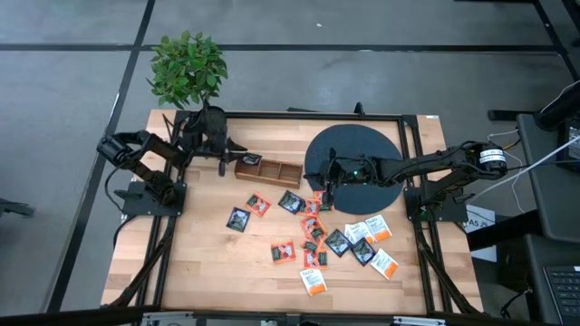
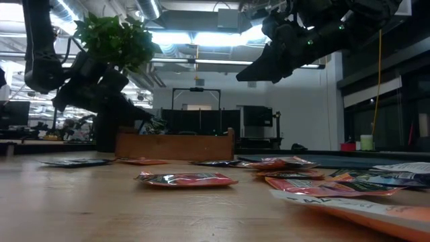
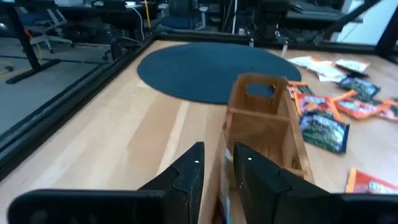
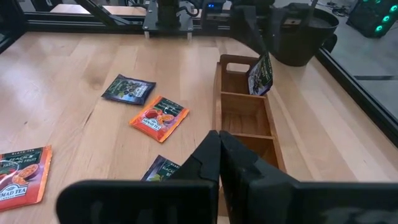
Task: Pick & Place Tea
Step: Put the dark blue tea bag into the left section of the wooden organizer
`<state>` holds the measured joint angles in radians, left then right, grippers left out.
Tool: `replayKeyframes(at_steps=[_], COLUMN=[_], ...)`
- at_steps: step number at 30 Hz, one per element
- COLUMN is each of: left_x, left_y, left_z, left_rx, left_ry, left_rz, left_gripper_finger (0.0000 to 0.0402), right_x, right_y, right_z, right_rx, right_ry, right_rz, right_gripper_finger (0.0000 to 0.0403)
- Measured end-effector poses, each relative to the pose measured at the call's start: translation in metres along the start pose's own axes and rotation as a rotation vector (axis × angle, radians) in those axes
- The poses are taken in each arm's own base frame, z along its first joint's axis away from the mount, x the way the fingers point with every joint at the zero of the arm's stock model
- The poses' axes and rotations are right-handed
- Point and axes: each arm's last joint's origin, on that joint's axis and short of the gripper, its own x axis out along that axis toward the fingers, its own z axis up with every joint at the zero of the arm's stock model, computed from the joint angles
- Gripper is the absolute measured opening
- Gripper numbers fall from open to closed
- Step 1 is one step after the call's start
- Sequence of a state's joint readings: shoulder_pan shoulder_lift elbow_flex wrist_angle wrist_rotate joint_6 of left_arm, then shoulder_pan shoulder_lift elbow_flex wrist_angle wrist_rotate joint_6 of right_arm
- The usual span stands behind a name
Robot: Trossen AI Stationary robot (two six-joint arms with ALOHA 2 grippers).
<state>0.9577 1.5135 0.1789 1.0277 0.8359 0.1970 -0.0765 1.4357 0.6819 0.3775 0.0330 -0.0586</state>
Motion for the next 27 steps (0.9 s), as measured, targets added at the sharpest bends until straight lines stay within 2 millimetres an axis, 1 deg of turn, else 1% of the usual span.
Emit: replayKeyframes(at_steps=[6,12,16,20,23,25,27], left_x=[0.006,0.007,0.007,0.01,0.013,0.017,0.023], left_y=[0.009,0.011,0.007,-0.003,-0.01,-0.015,-0.02], left_z=[0.012,0.015,0.021,0.032,0.036,0.04,0.049], left_rx=[-0.012,-0.012,0.011,0.009,-0.012,-0.024,-0.001], left_ry=[-0.032,-0.038,-0.057,-0.059,0.02,0.114,0.224], left_rz=[0.006,0.006,-0.003,0.024,0.067,0.089,0.126], left_gripper_finger=[0.0084,0.0083,0.0083,0.0086,0.0086,0.0086,0.0086], right_x=[0.0,0.0,0.0,0.0,0.0,0.0,0.0], right_y=[0.0,0.0,0.0,0.0,0.0,0.0,0.0], right_z=[0.0,-0.002,-0.002,-0.002,-0.002,-0.002,-0.002], right_rx=[-0.002,-0.023,-0.032,-0.036,-0.03,-0.03,-0.031], right_ry=[0.001,0.016,0.017,0.016,0.017,0.016,0.017], right_rz=[0.0,0.001,0.001,0.001,0.001,0.001,0.002], right_gripper_finger=[0.0009,0.0009,0.0009,0.0009,0.0009,0.0009,0.0009])
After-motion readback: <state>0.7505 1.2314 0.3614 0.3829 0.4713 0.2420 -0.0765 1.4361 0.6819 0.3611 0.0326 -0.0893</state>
